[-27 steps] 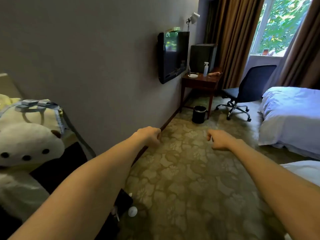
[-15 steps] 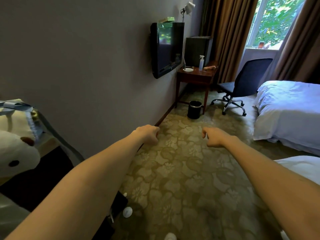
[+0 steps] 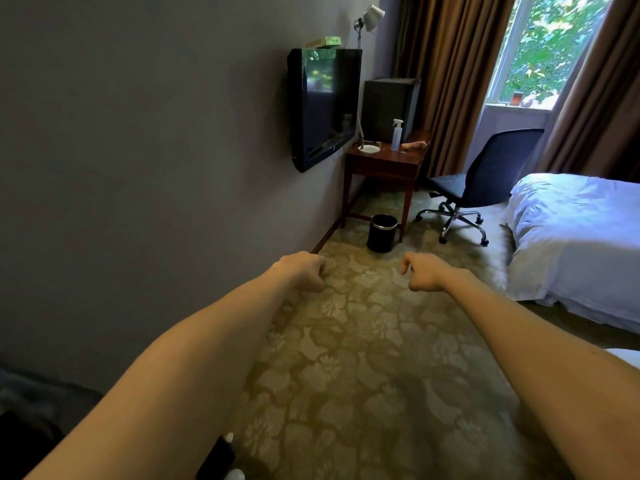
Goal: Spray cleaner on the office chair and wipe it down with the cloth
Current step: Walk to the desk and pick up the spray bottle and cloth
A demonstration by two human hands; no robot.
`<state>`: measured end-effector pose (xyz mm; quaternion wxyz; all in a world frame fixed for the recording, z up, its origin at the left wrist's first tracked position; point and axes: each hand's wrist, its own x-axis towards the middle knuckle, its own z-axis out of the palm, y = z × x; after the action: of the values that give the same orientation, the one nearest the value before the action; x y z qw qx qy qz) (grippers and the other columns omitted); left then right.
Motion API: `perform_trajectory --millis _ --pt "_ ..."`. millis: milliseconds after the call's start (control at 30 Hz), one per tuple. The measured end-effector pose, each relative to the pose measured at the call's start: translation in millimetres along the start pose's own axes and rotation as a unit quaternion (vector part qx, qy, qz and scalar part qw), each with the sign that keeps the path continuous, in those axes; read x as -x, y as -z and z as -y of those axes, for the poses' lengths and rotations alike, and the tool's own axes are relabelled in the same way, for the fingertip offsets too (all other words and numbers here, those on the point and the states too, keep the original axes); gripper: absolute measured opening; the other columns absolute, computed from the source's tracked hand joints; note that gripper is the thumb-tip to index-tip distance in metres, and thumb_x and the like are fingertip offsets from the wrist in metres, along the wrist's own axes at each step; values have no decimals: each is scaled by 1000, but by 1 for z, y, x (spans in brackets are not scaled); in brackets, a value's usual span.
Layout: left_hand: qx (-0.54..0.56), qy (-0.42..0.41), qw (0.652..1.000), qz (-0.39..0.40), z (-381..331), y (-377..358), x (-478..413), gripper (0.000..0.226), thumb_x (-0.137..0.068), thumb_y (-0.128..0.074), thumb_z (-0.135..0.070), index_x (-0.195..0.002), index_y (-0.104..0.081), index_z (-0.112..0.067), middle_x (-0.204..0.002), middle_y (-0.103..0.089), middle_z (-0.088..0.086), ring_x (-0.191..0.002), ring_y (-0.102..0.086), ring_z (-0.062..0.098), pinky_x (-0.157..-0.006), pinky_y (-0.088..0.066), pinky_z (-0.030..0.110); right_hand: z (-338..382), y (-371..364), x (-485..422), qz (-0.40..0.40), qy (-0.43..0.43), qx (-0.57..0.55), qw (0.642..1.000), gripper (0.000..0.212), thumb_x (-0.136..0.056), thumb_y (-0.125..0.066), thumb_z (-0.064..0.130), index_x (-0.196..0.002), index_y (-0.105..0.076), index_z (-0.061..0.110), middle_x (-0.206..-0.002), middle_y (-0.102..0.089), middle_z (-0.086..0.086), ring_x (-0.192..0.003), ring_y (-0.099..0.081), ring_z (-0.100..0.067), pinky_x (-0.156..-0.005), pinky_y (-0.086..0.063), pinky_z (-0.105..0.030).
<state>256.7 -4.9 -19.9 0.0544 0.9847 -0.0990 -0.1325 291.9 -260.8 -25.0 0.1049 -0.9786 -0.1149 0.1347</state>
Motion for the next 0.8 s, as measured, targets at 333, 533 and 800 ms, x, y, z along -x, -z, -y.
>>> perform_trajectory --millis 333,533,800 --pt "-7 -11 1000 19 40 20 -99 21 -81 -56 -27 -100 -52 -18 -99 -57 1 -89 -56 20 -71 -47 33 4 14 -93 17 0 18 1000 26 -80 -54 1 -99 -47 18 -94 -49 -3 -84 -48 -22 -55 -33 -25" --pt "-13 -22 999 31 46 18 -136 15 -83 -54 -27 -96 -50 -20 -101 -57 3 -91 -55 21 -68 -43 31 -11 13 -126 23 -18 2 1000 26 -80 -55 0 -100 -48 15 -97 -48 -5 -86 -46 -22 -55 -31 -24" --pt "28 -4 997 65 54 12 -175 22 -87 -56 -36 -100 -49 -20 -99 -53 -1 -97 -55 23 -81 -46 36 -28 11 -184 45 6 6 999 27 -79 -57 -1 -100 -51 14 -91 -51 -4 -83 -49 -21 -54 -33 -22"
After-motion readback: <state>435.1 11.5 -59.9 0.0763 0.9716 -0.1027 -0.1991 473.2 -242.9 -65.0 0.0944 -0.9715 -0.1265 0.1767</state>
